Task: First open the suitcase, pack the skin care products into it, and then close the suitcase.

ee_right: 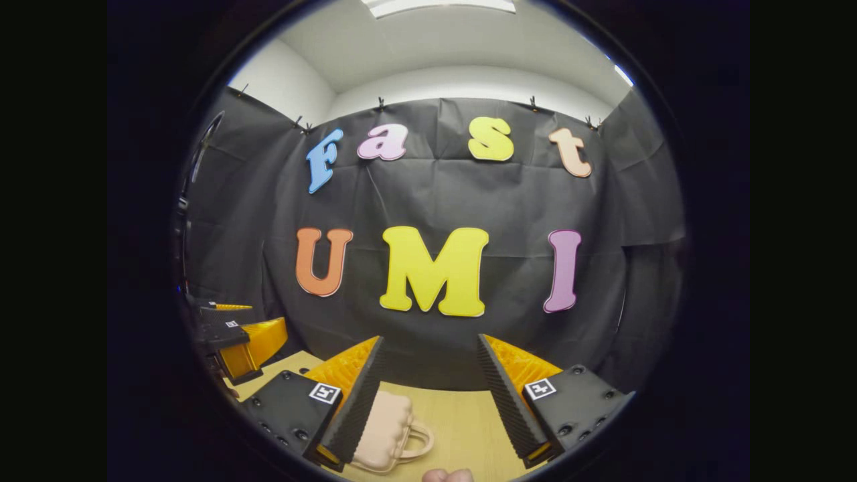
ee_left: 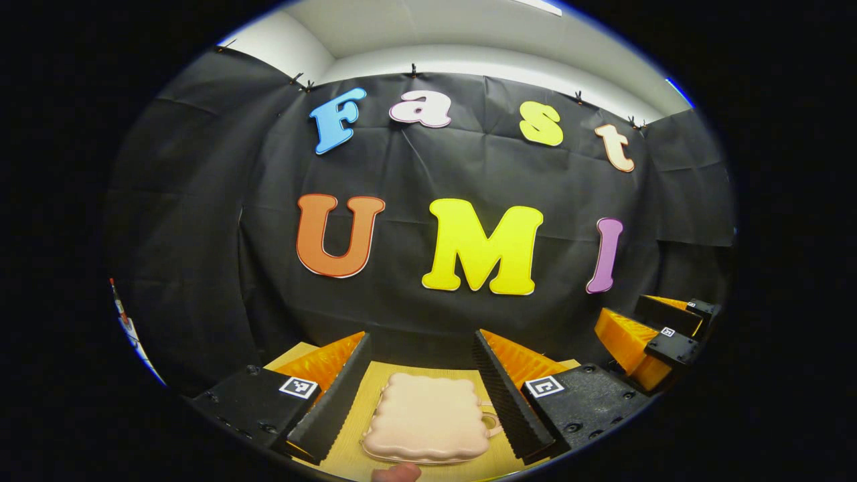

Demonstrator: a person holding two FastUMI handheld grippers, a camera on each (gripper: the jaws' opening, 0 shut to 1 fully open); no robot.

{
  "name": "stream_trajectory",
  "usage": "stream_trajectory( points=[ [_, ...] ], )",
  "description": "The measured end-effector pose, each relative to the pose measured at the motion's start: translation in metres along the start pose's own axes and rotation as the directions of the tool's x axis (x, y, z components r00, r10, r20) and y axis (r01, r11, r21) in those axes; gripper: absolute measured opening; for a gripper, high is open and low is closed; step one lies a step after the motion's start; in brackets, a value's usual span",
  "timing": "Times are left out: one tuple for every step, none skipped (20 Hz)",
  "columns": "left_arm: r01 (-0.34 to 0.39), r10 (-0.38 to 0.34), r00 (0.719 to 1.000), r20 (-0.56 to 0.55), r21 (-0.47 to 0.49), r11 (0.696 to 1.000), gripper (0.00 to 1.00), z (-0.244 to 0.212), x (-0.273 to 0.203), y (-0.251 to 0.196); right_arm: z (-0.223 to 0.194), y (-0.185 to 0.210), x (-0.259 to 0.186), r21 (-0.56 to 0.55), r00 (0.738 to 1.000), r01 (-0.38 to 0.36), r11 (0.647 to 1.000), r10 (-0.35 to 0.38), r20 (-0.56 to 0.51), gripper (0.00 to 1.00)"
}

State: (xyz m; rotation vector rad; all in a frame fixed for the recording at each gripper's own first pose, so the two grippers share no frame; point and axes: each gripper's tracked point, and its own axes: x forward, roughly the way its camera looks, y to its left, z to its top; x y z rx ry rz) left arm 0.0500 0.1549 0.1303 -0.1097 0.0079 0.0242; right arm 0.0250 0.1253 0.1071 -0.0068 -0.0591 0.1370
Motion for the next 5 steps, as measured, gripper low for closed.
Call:
stream_trajectory(
  points=[
    [0.001,-0.001,1.000,0.004,0.005,1.000,0.96,0.0004,-0.0013,-0.0003,-0.0010,0.0002,0.0003,0.004,1.000,0.000,1.000,0.000,-0.001,0.81],
    [0.003,-0.003,1.000,0.007,0.008,1.000,0.96,0.0016,-0.0021,-0.0015,-0.0017,0.0014,0.0001,0.007,1.000,-0.002,1.000,0.002,-0.004,0.81],
    [0.005,-0.005,1.000,0.005,0.009,1.000,0.96,0.0014,-0.0023,-0.0026,-0.0018,0.0015,0.0000,0.005,1.000,-0.004,1.000,0.004,-0.006,0.81],
    [0.006,-0.007,1.000,0.002,0.009,1.000,0.96,-0.0004,-0.0014,-0.0026,-0.0016,0.0013,0.0005,0.000,1.000,-0.004,1.000,0.004,-0.007,0.81],
    [0.007,-0.007,1.000,0.001,0.007,1.000,0.96,-0.0020,-0.0011,-0.0027,-0.0018,0.0010,0.0012,-0.002,1.000,-0.005,1.000,0.005,-0.006,0.81]
  ],
)
